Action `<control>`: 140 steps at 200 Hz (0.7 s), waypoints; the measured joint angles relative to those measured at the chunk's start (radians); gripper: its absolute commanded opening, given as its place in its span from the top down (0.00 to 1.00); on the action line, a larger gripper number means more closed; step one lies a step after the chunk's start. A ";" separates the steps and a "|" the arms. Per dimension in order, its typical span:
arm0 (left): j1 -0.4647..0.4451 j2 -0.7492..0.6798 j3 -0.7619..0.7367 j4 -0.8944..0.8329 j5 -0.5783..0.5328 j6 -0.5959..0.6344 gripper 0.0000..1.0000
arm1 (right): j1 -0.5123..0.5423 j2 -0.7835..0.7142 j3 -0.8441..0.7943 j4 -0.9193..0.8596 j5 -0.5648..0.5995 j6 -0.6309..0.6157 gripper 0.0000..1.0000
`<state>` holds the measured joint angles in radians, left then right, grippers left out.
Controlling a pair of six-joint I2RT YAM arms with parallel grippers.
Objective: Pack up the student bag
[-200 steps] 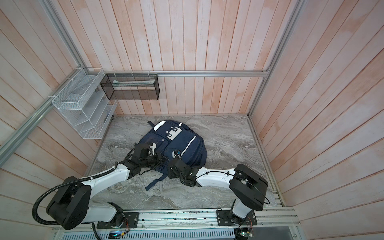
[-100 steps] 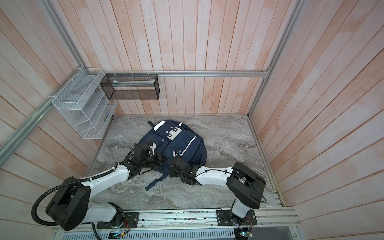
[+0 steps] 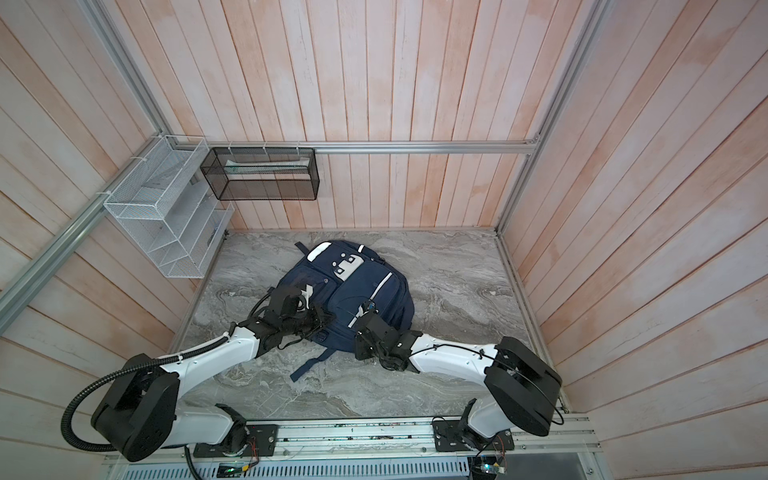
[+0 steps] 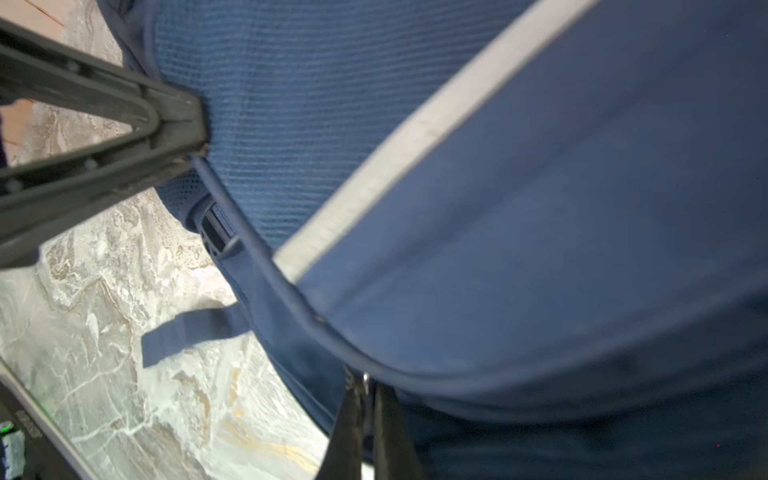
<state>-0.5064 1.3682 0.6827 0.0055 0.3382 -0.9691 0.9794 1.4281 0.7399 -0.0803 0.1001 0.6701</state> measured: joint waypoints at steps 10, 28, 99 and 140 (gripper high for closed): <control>0.000 0.000 0.000 0.002 0.002 -0.001 1.00 | -0.025 -0.039 -0.024 0.000 -0.016 -0.019 1.00; -0.005 -0.005 0.000 0.011 0.002 -0.008 0.99 | -0.069 -0.092 -0.042 -0.009 -0.048 -0.060 1.00; -0.227 -0.016 -0.002 0.108 -0.056 -0.119 0.36 | -0.073 -0.088 0.017 -0.076 -0.157 -0.173 1.00; -0.209 0.086 -0.003 0.114 -0.052 -0.133 0.90 | -0.022 -0.074 0.020 -0.078 -0.135 -0.173 1.00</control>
<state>-0.7151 1.4544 0.6792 0.1196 0.2863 -1.1023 0.9573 1.3540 0.7601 -0.1585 -0.0349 0.4973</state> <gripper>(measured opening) 0.366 0.059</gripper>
